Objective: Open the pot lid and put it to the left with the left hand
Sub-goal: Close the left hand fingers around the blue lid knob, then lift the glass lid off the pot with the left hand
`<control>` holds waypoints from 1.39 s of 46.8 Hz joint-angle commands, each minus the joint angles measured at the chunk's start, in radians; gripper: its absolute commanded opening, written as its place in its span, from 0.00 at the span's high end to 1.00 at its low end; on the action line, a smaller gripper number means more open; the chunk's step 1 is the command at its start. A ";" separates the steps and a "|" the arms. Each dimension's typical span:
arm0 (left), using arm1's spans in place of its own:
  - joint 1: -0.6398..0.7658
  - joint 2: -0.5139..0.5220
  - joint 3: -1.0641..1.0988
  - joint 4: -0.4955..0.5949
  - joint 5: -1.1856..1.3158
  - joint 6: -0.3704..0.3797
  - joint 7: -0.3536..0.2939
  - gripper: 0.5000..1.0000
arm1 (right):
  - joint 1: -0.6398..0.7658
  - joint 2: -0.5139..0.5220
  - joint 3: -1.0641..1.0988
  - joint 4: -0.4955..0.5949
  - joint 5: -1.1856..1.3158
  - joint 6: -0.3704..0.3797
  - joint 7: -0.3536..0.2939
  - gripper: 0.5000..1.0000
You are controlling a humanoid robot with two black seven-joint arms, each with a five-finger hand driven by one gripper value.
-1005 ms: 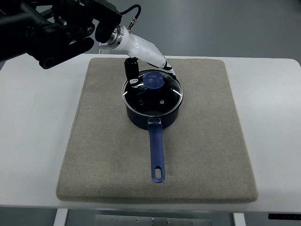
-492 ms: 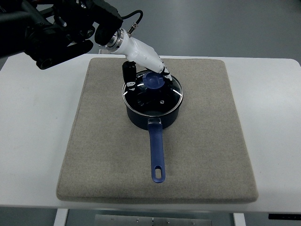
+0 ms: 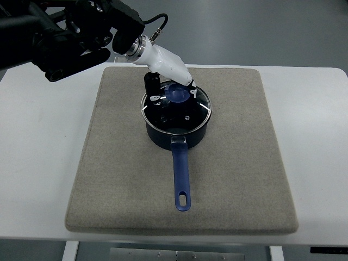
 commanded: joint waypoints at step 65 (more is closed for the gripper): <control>-0.003 0.014 -0.041 0.092 -0.037 0.115 0.000 1.00 | 0.000 0.000 0.000 0.000 0.000 0.000 0.000 0.17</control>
